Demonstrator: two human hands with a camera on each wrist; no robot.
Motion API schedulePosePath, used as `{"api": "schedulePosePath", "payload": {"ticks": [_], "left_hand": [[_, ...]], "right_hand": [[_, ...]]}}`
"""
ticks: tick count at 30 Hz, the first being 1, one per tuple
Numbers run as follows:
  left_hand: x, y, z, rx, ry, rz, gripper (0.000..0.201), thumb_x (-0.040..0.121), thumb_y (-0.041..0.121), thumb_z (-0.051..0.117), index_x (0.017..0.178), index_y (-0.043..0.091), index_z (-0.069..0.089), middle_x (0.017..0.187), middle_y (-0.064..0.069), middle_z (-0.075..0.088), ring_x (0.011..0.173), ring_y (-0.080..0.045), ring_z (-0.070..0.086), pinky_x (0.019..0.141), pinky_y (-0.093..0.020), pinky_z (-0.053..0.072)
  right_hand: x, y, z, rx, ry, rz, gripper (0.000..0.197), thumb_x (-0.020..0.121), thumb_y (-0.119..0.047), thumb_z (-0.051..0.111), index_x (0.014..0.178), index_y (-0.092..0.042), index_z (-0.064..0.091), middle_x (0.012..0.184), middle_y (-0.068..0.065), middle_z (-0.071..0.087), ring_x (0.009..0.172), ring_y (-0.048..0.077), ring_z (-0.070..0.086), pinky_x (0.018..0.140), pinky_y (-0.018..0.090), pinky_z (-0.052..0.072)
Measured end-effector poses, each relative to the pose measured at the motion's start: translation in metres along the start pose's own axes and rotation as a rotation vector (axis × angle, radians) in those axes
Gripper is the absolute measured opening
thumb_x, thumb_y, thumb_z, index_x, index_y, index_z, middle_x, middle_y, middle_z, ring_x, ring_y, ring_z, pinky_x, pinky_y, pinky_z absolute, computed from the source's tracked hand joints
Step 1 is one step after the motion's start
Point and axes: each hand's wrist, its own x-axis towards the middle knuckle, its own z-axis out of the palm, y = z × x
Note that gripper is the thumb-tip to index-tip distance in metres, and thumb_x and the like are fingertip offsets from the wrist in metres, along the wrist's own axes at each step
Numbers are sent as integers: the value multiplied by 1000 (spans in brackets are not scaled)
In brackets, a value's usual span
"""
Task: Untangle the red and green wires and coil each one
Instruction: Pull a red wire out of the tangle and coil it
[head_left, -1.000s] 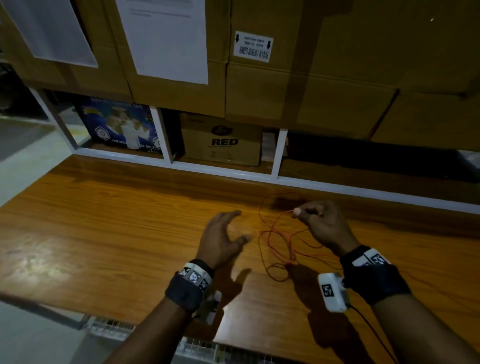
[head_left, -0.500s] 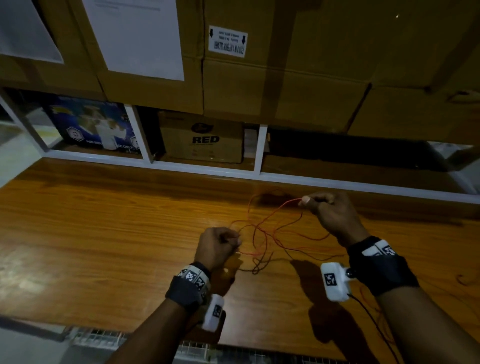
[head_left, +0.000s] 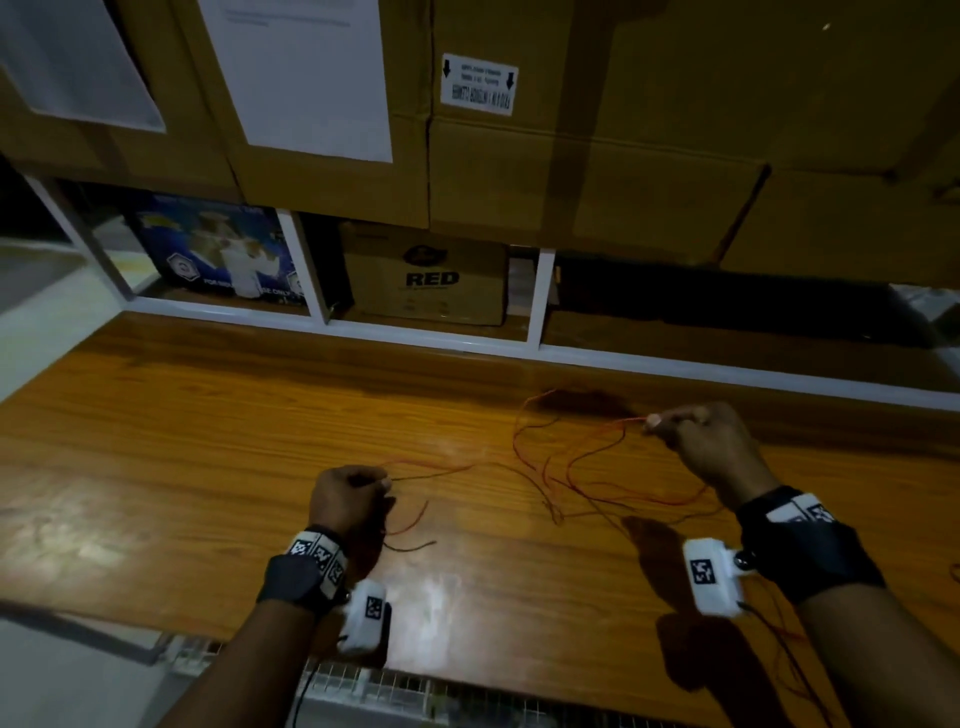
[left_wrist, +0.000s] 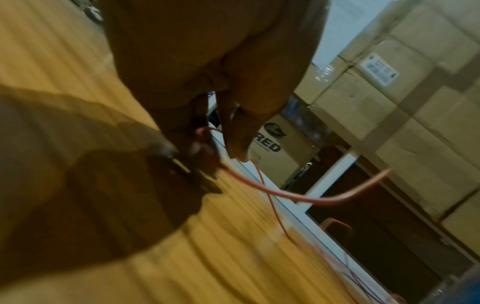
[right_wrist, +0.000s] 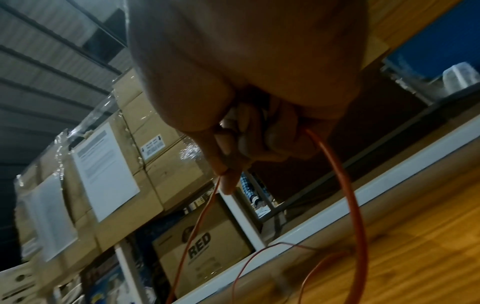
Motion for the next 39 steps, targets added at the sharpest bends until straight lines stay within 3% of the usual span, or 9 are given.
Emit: {"api": "schedulePosePath", "payload": {"ticks": [4,7,11,16,19,22,27,33,39], "left_hand": [[4,1,11,553,58,159,13,86,29,82,93,19,77,96,-9,77,93,-29,71,79,-42,60],[-9,12,24,675,71,415,41,86,38,80,123,24,69,133,-6,62,120,-25,59,96,-45,53],[-50,44,64,376,-435,540,66,83,47,80,142,34,54,146,16,52,131,-7,48,104,-36,46],[-77,49,111,-36,-784,417,12,96,17,71,98,5,73,85,-8,73,85,-26,71,87,-47,58],[-79,47,101,-103,-755,332,21,100,13,64,92,-6,69,60,0,55,54,-16,52,60,-35,54],[-65,46,77,83,-764,432,27,96,13,70,88,-13,69,58,3,59,51,-12,50,56,-28,48],[-61,60,57,246,-719,568,23,93,13,74,71,7,74,53,12,59,51,-1,51,63,-15,45],[-53,61,31,404,-592,623,12,89,29,80,81,20,81,82,6,78,84,-10,73,84,-39,58],[-42,51,6,580,-457,616,3,88,29,80,91,31,82,90,17,77,91,-2,69,81,-36,58]], "right_hand": [[-5,-14,25,-1,-76,-60,21,99,-24,65,85,-18,79,97,-3,72,96,14,64,85,34,45],[-11,-21,34,-5,-107,-65,20,99,-25,66,85,-19,80,96,-5,73,92,9,63,82,34,48],[-22,-35,36,27,-175,-94,21,100,-26,64,89,-16,80,73,-18,66,69,2,54,62,27,39],[-19,-54,23,78,-71,-159,20,100,-25,63,88,-20,77,68,-23,64,68,-8,57,63,22,40],[-9,-47,-4,70,121,-164,16,98,-25,67,85,-25,77,99,-2,75,99,20,66,88,39,50],[-10,-26,-24,-36,165,-137,15,97,-27,69,96,-18,80,102,6,75,91,23,65,83,35,49],[-11,-8,-23,-42,231,-82,13,97,-29,67,89,-26,76,91,-4,69,83,17,63,76,35,51],[-9,12,-11,-98,157,-58,15,97,-30,68,91,-22,79,104,2,75,93,16,64,82,34,47],[-8,0,5,-198,132,-111,13,96,-27,69,98,-18,78,97,0,72,89,21,66,78,37,54]]}}
